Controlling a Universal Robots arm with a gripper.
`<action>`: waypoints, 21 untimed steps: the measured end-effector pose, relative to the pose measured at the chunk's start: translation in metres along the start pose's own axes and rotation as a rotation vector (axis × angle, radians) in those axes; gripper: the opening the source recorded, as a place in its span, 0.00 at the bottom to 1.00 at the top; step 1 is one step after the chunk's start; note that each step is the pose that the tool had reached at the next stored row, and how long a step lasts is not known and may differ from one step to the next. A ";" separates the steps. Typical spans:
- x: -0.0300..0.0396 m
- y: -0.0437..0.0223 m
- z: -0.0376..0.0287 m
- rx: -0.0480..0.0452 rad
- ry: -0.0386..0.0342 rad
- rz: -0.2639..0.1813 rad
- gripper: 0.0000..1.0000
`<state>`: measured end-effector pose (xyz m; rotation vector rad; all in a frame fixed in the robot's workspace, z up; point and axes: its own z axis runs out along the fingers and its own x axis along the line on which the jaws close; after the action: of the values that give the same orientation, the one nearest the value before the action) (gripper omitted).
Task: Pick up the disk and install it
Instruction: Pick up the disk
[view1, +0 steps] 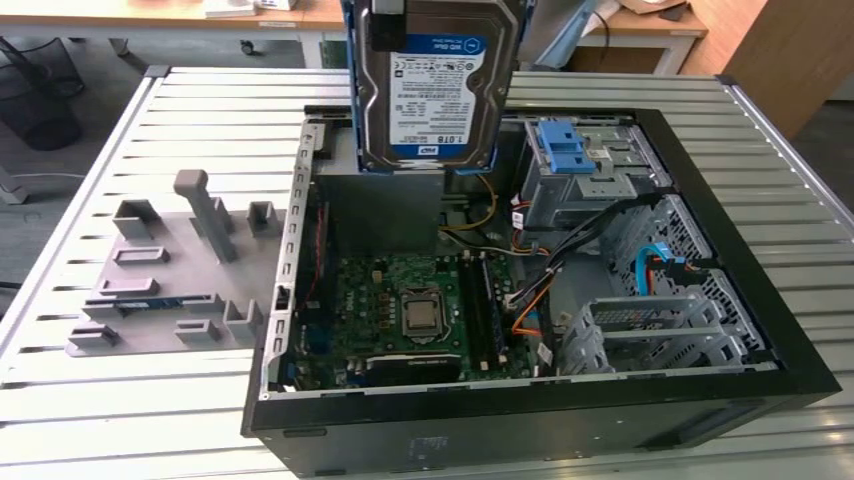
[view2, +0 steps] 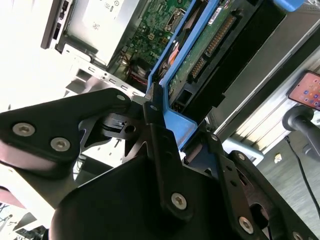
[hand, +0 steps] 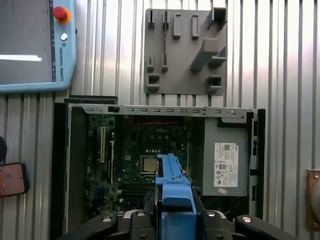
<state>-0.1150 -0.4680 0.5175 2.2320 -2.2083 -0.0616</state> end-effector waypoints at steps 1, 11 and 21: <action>0.0006 -0.0022 -0.0001 -0.0001 0.0000 0.000 0.36; 0.0027 -0.0195 -0.0006 -0.0006 0.0000 0.000 0.36; 0.0032 -0.0419 -0.0012 -0.0007 0.0000 0.000 0.36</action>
<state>-0.0731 -0.4707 0.5174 2.2317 -2.2079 -0.0623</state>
